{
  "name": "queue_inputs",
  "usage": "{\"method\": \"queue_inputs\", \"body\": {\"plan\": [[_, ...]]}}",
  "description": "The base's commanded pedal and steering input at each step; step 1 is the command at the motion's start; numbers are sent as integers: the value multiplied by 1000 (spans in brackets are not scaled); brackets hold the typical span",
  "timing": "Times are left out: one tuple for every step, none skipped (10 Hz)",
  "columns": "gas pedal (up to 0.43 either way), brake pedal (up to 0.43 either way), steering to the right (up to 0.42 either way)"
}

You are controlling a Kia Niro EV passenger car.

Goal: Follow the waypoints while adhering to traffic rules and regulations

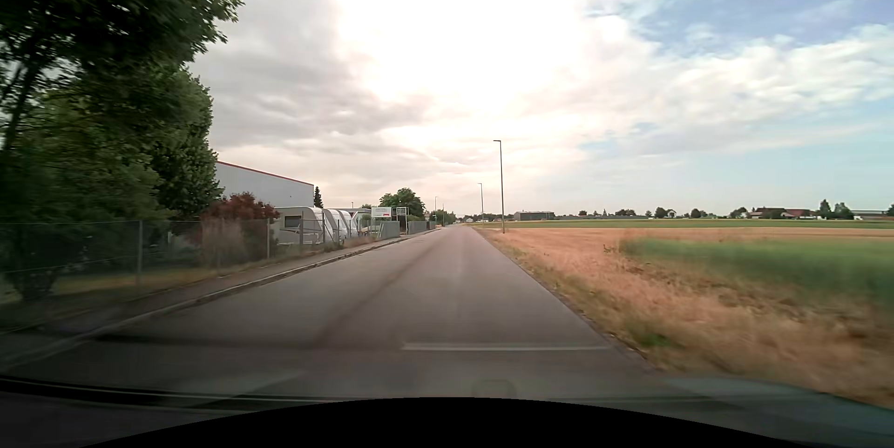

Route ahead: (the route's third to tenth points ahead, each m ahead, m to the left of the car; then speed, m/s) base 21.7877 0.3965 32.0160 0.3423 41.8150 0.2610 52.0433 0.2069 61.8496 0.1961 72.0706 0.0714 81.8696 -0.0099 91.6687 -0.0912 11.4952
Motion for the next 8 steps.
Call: {"method": "queue_inputs", "body": {"plan": [[110,0,-4],[110,0,-4],[110,0,-4],[110,0,-4],[110,0,-4],[110,0,-3],[110,0,-3],[110,0,-3]]}}
